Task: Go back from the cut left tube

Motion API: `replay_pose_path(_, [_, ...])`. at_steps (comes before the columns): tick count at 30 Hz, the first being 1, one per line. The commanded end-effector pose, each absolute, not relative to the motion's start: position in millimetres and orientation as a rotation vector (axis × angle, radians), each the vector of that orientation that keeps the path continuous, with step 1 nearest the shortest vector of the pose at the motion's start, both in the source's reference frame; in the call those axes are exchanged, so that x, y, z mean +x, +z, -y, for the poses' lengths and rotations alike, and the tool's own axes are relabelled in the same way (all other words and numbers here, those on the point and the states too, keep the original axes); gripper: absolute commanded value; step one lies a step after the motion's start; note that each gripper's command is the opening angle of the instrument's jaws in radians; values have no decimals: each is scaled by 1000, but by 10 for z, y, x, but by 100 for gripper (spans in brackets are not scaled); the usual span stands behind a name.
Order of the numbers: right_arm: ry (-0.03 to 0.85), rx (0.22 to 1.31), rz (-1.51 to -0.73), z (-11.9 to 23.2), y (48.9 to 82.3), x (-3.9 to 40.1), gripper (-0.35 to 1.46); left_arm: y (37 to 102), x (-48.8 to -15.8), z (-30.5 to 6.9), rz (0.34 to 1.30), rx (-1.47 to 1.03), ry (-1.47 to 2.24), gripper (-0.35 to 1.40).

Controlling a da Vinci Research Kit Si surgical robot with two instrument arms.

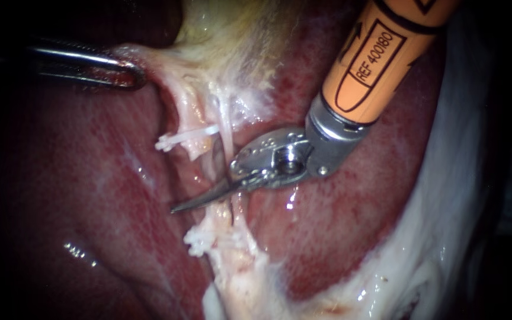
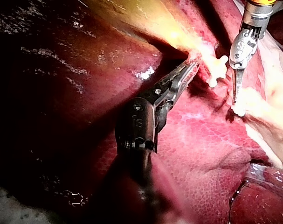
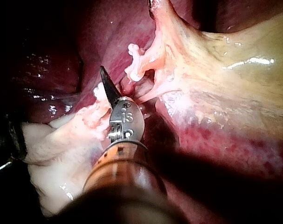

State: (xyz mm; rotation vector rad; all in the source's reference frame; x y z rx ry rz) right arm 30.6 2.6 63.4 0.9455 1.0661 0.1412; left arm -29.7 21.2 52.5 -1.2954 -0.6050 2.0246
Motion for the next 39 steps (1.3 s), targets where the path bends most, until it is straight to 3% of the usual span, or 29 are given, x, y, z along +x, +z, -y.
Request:
replay_pose_path(1, [145, 942, -1073, -26, 634, 306, -32, 525, -297, -212, 606, -1296, 2025, -35])
replay_pose_path(2, [138, 937, -1084, -26, 633, 307, 15, 525, -297, -212, 606, -1296, 2025, -35])
replay_pose_path(3, [143, 929, -1102, -26, 633, 309, 77, 525, -297, -212, 606, -1296, 2025, -35])
replay_pose_path(4, [155, 921, -1117, -27, 634, 310, 104, 525, -297, -212, 606, -1296, 2025, -35])
replay_pose_path(6, [184, 900, -1145, -27, 634, 312, 130, 526, -297, -212, 606, -1296, 2025, -35])
replay_pose_path(8, [217, 870, -1163, -28, 633, 313, 141, 526, -297, -212, 606, -1296, 2025, -35])
replay_pose_path(16, [256, 820, -1166, -24, 629, 294, 145, 528, -296, -212, 605, -1297, 2026, -35])
replay_pose_path(21, [318, 648, -1179, -15, 619, 257, 145, 529, -296, -211, 605, -1297, 2027, -35])
replay_pose_path(28, [312, 416, -1173, -15, 593, 188, 145, 530, -295, -211, 605, -1298, 2027, -35])
replay_pose_path(32, [294, 329, -1097, -19, 583, 148, 145, 530, -295, -211, 605, -1298, 2027, -35])
replay_pose_path(39, [273, 268, -961, -27, 583, 108, 145, 531, -295, -210, 604, -1298, 2028, -35])
